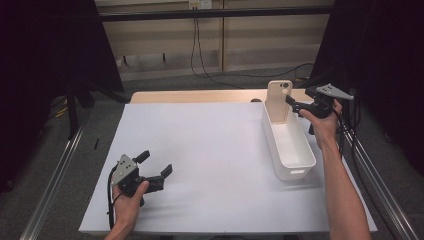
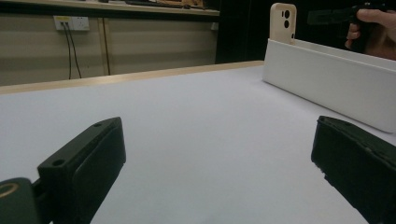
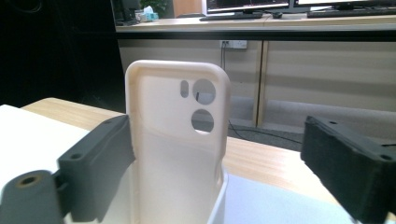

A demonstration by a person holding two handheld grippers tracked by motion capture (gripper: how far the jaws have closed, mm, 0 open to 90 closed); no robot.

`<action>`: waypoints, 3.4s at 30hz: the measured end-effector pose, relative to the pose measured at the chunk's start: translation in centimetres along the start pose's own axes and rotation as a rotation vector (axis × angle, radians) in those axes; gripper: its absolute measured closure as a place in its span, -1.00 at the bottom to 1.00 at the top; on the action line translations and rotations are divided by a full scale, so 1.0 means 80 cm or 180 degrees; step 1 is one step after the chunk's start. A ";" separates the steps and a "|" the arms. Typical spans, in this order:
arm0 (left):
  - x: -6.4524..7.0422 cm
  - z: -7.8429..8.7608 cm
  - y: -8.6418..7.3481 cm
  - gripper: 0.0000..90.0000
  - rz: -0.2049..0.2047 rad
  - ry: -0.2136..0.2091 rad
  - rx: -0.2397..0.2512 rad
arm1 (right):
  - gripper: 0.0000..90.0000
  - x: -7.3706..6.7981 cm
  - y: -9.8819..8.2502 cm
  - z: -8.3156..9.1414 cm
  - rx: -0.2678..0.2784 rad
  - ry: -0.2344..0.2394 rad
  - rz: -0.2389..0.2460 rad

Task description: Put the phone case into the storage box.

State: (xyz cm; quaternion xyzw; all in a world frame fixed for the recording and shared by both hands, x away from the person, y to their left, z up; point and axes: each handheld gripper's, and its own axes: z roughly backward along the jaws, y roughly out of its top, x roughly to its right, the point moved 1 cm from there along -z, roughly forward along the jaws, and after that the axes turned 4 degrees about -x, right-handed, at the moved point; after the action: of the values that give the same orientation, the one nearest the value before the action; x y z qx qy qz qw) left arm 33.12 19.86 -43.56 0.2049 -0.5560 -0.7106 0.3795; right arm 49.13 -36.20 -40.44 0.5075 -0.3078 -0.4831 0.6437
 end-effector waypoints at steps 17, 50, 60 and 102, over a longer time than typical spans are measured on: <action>-0.002 0.013 -0.001 -0.93 -0.0032 0.0060 0.0041 | -0.99 -0.031 0.002 0.016 0.0014 0.0004 0.0016; -0.002 0.020 -0.001 -0.93 -0.0027 0.0073 0.0083 | -1.00 -0.052 -0.004 0.094 0.0072 0.0060 0.0041; -0.002 0.026 -0.001 -0.93 -0.0033 0.0116 0.0102 | -0.99 -0.061 -0.009 0.123 0.0270 0.0067 0.0069; -0.001 0.040 -0.006 -0.92 0.0005 0.0300 0.0045 | -0.99 -0.095 -0.076 0.224 0.0222 -0.0034 -0.0023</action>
State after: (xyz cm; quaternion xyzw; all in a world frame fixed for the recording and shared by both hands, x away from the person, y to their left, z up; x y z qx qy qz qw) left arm 30.74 22.00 -43.09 0.2404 -0.5427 -0.6959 0.4044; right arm 28.71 -35.58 -40.21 0.5281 -0.3260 -0.4771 0.6223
